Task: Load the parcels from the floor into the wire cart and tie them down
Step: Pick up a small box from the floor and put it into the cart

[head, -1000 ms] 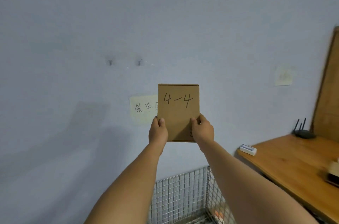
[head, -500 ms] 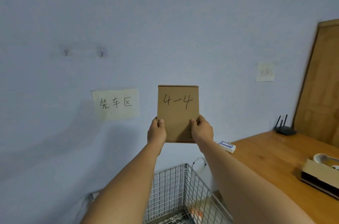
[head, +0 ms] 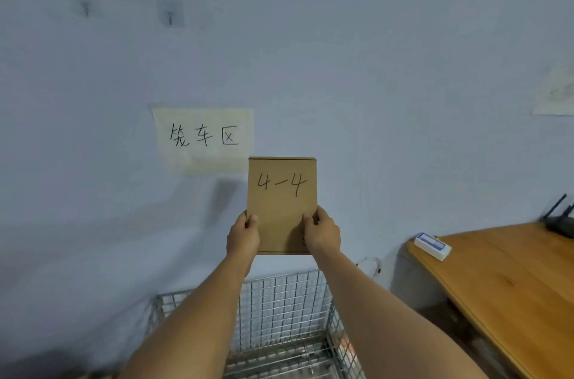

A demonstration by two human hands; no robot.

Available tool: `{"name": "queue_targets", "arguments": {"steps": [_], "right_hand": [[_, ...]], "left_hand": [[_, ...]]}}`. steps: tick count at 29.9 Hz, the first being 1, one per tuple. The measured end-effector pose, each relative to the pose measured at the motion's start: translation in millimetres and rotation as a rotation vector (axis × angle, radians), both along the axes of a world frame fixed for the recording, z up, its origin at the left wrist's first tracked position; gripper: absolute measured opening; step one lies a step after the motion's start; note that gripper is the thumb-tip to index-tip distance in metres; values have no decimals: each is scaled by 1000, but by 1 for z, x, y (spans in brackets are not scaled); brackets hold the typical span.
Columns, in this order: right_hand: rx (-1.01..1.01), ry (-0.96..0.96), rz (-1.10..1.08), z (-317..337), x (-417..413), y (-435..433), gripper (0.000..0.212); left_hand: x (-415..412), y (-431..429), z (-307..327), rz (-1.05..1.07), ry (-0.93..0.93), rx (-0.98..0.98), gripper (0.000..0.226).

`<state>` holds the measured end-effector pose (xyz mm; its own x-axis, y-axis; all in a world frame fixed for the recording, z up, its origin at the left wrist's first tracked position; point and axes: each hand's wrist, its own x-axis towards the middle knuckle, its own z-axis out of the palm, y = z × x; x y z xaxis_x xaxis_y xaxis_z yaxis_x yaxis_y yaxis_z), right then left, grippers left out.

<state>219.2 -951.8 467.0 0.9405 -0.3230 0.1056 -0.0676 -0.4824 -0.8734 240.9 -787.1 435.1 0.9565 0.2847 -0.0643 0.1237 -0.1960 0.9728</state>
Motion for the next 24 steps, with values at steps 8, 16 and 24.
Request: {"name": "queue_targets", "arguments": {"steps": [8, 16, 24], "right_hand": [[-19, 264, 113, -162, 37, 10, 27], [10, 594, 180, -372, 28, 16, 33], [27, 702, 180, -567, 54, 38, 46]], "left_hand": [[2, 9, -152, 76, 237, -32, 42], [-33, 8, -333, 208, 514, 21, 38], [-10, 19, -522, 340, 554, 46, 25]]}}
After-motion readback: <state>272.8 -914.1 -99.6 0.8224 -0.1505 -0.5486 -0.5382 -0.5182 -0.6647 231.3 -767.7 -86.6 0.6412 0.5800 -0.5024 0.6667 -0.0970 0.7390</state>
